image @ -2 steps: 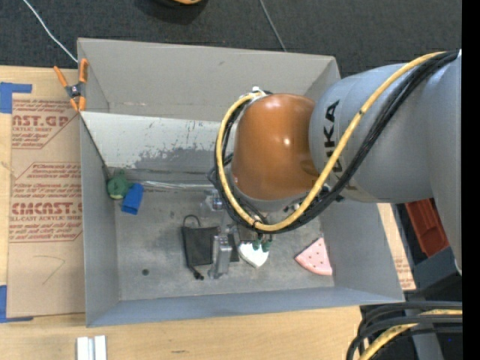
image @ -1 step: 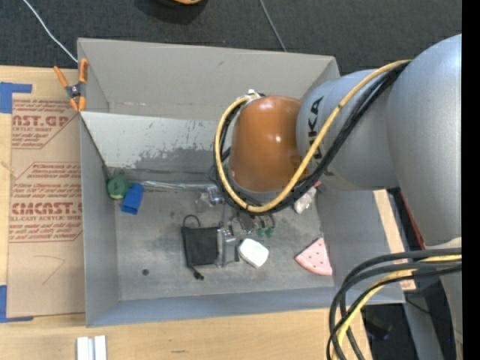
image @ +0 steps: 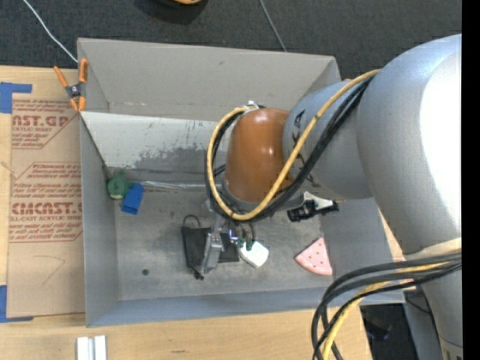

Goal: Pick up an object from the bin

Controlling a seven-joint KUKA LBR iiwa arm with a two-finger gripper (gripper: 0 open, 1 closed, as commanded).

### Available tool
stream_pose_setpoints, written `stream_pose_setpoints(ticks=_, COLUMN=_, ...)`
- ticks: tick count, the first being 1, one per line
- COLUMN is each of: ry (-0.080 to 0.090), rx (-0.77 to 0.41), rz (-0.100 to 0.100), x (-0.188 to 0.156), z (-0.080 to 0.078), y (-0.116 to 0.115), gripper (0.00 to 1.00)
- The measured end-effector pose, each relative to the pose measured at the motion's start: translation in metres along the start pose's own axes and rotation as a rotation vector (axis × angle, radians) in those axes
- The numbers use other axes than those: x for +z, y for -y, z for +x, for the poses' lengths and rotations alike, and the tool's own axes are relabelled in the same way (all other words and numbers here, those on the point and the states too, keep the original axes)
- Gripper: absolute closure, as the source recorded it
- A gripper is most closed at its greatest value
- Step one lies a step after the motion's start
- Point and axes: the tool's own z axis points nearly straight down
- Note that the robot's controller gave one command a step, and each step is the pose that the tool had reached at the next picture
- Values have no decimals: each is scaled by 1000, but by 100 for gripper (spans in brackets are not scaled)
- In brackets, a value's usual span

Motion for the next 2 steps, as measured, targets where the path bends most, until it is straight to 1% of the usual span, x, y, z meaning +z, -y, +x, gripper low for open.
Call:
stream_pose_setpoints(ticks=1, ry=-1, rx=78, rz=0, x=1, z=2, y=0, gripper=0)
stream_pose_setpoints(ticks=2, ry=0, rx=-176, rz=0, x=21, z=-10, y=21, gripper=0)
